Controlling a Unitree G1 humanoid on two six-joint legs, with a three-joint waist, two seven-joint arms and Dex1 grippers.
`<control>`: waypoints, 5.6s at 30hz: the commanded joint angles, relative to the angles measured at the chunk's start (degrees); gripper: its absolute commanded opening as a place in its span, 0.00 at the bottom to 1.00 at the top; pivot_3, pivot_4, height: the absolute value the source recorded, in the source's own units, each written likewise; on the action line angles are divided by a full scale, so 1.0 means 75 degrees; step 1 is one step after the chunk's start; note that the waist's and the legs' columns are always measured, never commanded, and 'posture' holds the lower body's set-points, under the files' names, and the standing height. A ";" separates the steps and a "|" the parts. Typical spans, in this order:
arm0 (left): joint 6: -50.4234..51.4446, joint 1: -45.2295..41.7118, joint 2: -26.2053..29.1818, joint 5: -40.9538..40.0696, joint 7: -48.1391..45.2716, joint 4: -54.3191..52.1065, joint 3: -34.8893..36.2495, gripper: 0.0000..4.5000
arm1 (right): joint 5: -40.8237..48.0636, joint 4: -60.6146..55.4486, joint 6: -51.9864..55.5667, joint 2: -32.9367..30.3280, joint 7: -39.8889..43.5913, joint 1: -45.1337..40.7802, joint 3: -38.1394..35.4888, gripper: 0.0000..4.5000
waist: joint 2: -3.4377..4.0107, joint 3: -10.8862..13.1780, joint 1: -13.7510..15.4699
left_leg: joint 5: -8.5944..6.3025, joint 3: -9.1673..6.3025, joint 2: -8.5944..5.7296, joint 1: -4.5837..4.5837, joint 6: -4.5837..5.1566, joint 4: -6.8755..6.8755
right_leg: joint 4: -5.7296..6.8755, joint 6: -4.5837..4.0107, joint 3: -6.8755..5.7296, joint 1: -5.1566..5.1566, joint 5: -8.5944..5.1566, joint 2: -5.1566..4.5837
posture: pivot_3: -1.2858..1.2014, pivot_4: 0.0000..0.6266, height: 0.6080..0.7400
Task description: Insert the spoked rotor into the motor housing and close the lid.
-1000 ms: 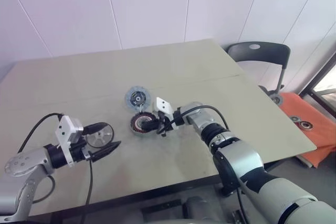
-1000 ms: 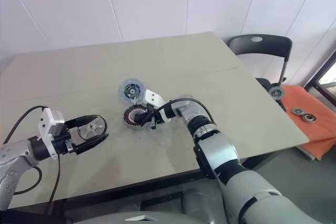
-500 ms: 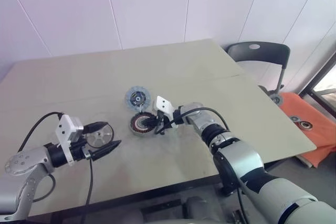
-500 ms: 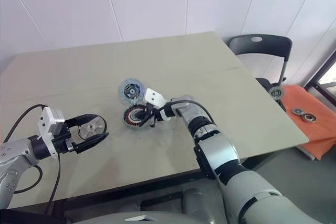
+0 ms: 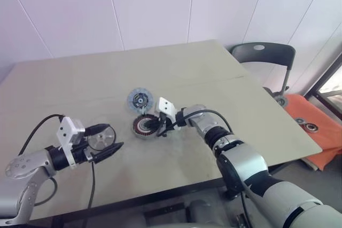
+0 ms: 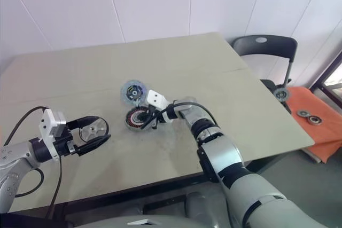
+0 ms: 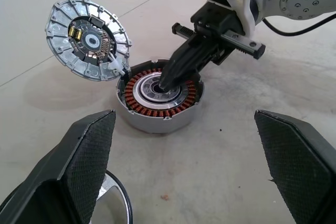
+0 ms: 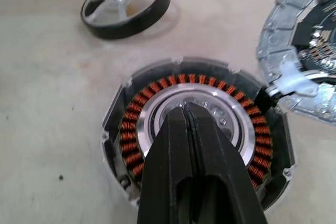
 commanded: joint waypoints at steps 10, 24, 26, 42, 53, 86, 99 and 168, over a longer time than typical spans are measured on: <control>-0.0188 0.0151 -0.0090 0.0006 0.0002 -0.0156 -0.0047 1.00 | 0.1000 -0.0635 0.1205 -0.0064 0.2303 -0.0266 -0.0512 0.00 | 0.0000 0.0001 0.0002 | 0.0000 -0.0003 0.0000 0.0000 0.0000 -0.0001 | 0.0000 0.0009 -0.0002 0.0001 0.0005 0.0001 | 0.52 0.00 1.00; -0.0381 0.0932 -0.0549 -0.0098 0.0420 -0.0527 0.0330 1.00 | 0.0986 -0.0768 0.0735 -0.0032 0.1706 -0.0240 -0.0403 0.00 | 0.0000 0.0001 -0.0002 | 0.0000 -0.0004 0.0000 -0.0002 0.0000 -0.0002 | -0.0002 -0.0001 -0.0001 -0.0004 -0.0001 0.0001 | 0.52 0.00 1.00; -0.0371 0.1064 -0.0684 -0.0164 0.0513 -0.0675 0.0379 1.00 | 0.0978 -0.0803 0.0711 0.0022 0.1698 -0.0197 -0.0371 0.00 | -0.0001 0.0001 0.0006 | 0.0000 -0.0004 0.0000 -0.0003 0.0000 -0.0002 | -0.0001 -0.0001 -0.0002 -0.0004 -0.0001 0.0001 | 0.52 0.00 1.00; -0.0124 0.3025 -0.2072 -0.1614 0.1718 -0.2232 0.1558 1.00 | 0.0941 -0.0738 0.0788 0.0149 0.1563 -0.0177 -0.0277 0.00 | -0.0015 0.0006 0.0003 | -0.0001 -0.0004 0.0000 -0.0006 -0.0001 0.0001 | -0.0005 -0.0018 -0.0001 -0.0010 -0.0011 -0.0001 | 0.52 0.00 1.00; -0.0042 0.4117 -0.2626 -0.1767 0.1854 -0.1302 0.1569 1.00 | 0.1015 -0.0931 0.0689 0.0051 0.2318 -0.0217 -0.0202 0.00 | -0.0035 0.0016 -0.0010 | -0.0003 -0.0005 0.0000 -0.0011 -0.0003 -0.0001 | -0.0009 -0.0036 -0.0002 -0.0023 -0.0023 0.0002 | 0.52 0.00 1.00; 0.1155 0.2516 -0.2208 -0.2201 0.2938 -0.1478 0.1211 1.00 | 0.1154 -0.1027 -0.0911 -0.1382 0.2614 0.0293 -0.0386 0.00 | -0.0076 0.0023 0.0013 | -0.0003 -0.0007 -0.0003 -0.0013 -0.0003 0.0002 | -0.0005 -0.0039 0.0001 -0.0015 -0.0022 0.0001 | 0.52 0.00 1.00; 0.1457 0.2886 -0.2945 -0.3460 0.4359 -0.2258 0.1545 1.00 | 0.0959 -0.0886 -0.0930 -0.1368 0.2343 0.0220 -0.0311 0.00 | -0.0077 0.0022 0.0009 | -0.0003 -0.0008 -0.0003 -0.0008 -0.0003 0.0003 | -0.0007 -0.0039 0.0001 -0.0012 -0.0022 0.0002 | 0.52 0.00 1.00; 0.0516 0.2379 -0.1884 -0.3482 0.4985 0.1715 0.1036 1.00 | 0.0696 -0.0829 -0.1057 -0.1419 0.1912 0.0277 -0.0126 0.00 | 0.0050 -0.0001 -0.0029 | -0.0003 -0.0056 -0.0027 0.0016 -0.0005 -0.0009 | -0.0016 -0.0040 0.0003 -0.0005 -0.0026 0.0025 | 0.52 0.00 1.00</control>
